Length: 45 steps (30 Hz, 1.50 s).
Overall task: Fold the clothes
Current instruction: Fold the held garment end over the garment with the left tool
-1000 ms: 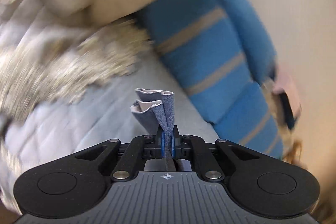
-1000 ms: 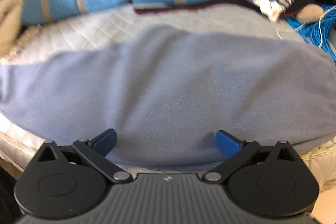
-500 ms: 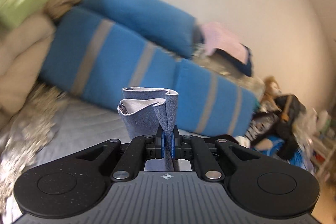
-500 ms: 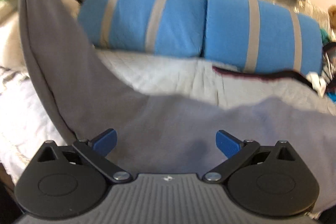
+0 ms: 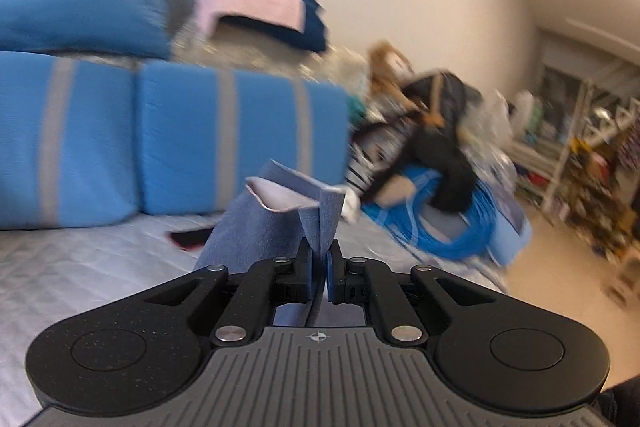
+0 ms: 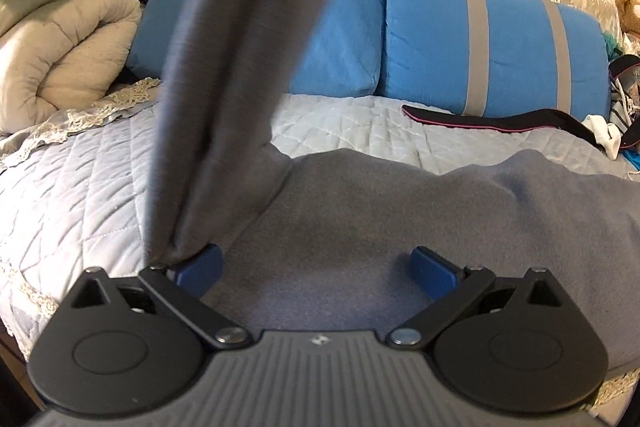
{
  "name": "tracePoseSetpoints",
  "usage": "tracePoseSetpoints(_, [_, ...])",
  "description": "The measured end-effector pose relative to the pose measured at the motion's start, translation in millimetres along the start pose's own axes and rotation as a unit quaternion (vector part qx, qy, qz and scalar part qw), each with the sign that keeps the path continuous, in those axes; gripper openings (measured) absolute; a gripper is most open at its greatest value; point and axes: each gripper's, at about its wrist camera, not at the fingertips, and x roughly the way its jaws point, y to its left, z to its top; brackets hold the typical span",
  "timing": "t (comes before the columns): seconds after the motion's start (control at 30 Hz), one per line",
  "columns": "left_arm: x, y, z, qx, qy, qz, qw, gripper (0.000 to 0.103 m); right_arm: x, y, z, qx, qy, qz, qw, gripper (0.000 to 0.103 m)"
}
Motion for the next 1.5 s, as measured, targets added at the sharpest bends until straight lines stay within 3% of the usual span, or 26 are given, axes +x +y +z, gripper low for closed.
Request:
tracePoseSetpoints(0.03, [9.7, -4.9, -0.4, 0.002, 0.005, -0.012, 0.9999, 0.024, 0.5, -0.6, 0.8, -0.002, 0.003, 0.003, 1.000, 0.103])
tracePoseSetpoints(0.1, [16.0, -8.8, -0.4, 0.003, -0.007, -0.015, 0.9999, 0.073, 2.0, -3.9, 2.0, -0.006, 0.007, 0.010, 1.000, 0.103])
tracePoseSetpoints(0.33, [8.2, 6.9, -6.4, 0.007, -0.038, 0.050, 0.9980, 0.090, -15.2, -11.9, -3.7, -0.018, 0.017, 0.034, 0.999, 0.103])
tracePoseSetpoints(0.43, [2.5, 20.9, -20.4, -0.009, -0.041, 0.079, 0.9960, 0.091, -28.8, -15.3, -6.7, -0.034, 0.022, 0.042, 0.998, 0.103])
tracePoseSetpoints(0.53, [-4.0, 37.6, -35.7, -0.030, -0.033, 0.095, 0.9945, 0.092, -41.7, -26.1, -8.1, -0.049, 0.033, 0.077, 0.995, 0.103])
tracePoseSetpoints(0.67, [-9.0, 54.7, -57.4, -0.041, -0.014, 0.114, 0.9925, 0.093, -55.1, -59.9, -1.4, -0.017, 0.047, 0.105, 0.993, 0.103])
tracePoseSetpoints(0.8, [-9.1, 70.7, -76.5, -0.075, 0.017, 0.107, 0.9914, 0.100, -61.1, -104.7, 11.4, 0.039, 0.046, 0.103, 0.993, 0.103])
tracePoseSetpoints(1.07, [-0.7, 85.3, -113.8, -0.104, 0.075, 0.104, 0.9862, 0.100, -49.0, -189.9, 21.2, 0.141, 0.068, 0.062, 0.986, 0.103])
tracePoseSetpoints(1.23, [2.7, 87.7, -127.3, -0.108, 0.092, 0.103, 0.9845, 0.100, -39.0, -229.1, 18.5, 0.224, 0.086, 0.076, 0.968, 0.103])
tracePoseSetpoints(1.43, [4.5, 96.4, -135.1, -0.135, 0.098, 0.105, 0.9803, 0.100, -24.4, -258.0, 14.8, 0.330, 0.083, 0.135, 0.931, 0.103])
tracePoseSetpoints(1.5, [5.1, 98.4, -137.8, -0.140, 0.101, 0.109, 0.9790, 0.100, -21.4, -267.3, 13.4, 0.369, 0.079, 0.154, 0.913, 0.096])
